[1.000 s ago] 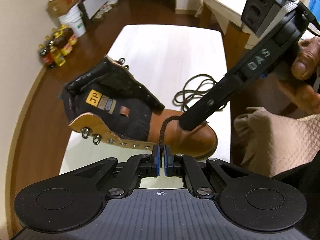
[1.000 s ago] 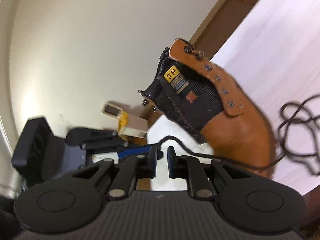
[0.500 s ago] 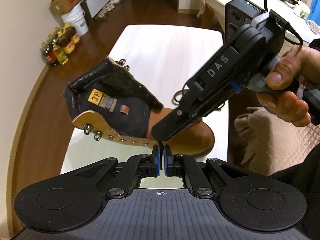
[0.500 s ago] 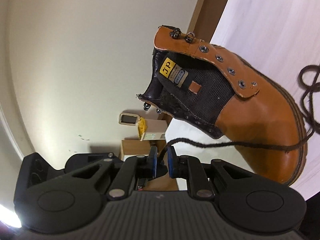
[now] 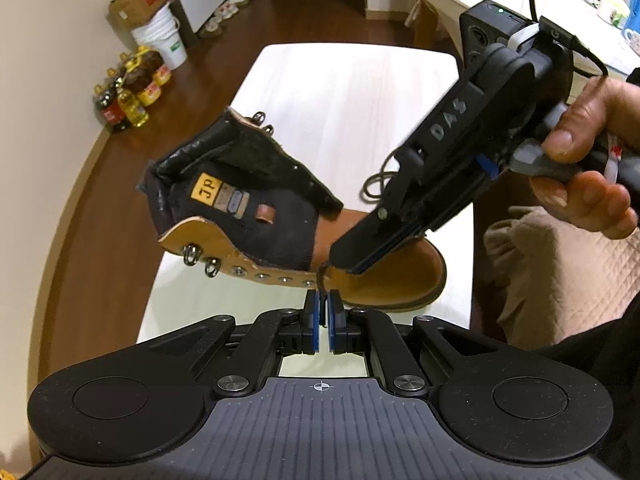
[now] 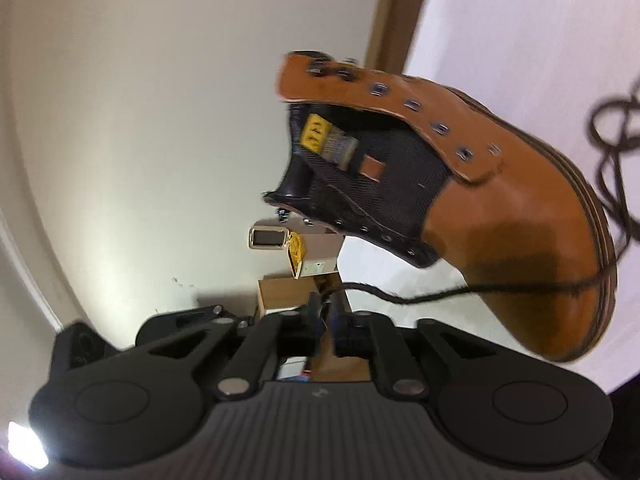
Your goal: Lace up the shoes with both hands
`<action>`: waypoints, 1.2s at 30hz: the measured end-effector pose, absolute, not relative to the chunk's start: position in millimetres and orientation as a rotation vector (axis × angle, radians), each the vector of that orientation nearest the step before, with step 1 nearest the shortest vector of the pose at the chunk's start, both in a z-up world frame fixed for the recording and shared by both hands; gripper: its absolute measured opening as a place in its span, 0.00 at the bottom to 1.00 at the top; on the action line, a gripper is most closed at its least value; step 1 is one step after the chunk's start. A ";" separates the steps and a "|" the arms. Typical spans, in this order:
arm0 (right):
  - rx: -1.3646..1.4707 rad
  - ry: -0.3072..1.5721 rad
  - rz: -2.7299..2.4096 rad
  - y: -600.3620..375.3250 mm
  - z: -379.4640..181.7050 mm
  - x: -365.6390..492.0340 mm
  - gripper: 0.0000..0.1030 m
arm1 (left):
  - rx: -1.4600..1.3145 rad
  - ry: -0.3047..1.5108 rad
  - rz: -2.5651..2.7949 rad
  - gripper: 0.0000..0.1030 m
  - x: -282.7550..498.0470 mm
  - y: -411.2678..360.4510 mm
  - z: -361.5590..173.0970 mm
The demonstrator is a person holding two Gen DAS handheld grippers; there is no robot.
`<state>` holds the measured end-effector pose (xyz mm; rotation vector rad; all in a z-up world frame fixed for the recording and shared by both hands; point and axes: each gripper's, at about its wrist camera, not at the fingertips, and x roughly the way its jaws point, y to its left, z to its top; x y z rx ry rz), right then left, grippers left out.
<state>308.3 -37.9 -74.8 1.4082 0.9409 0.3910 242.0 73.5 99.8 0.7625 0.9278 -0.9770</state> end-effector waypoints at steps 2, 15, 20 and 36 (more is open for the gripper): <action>1.463 0.941 0.380 -38.1 -80.6 305.5 0.20 | 0.772 0.922 -0.986 0.04 237.8 73.6 100.5; 1.644 0.934 0.371 -24.9 -101.9 301.5 0.19 | 0.799 0.878 -1.005 0.04 224.3 75.9 110.4; 1.653 0.940 0.385 -20.6 -105.2 302.2 0.19 | 0.801 0.892 -1.001 0.04 224.7 78.5 103.7; 1.336 0.992 0.177 -25.4 -90.8 259.9 0.19 | 1.135 0.790 -1.220 0.13 258.6 92.9 -22.0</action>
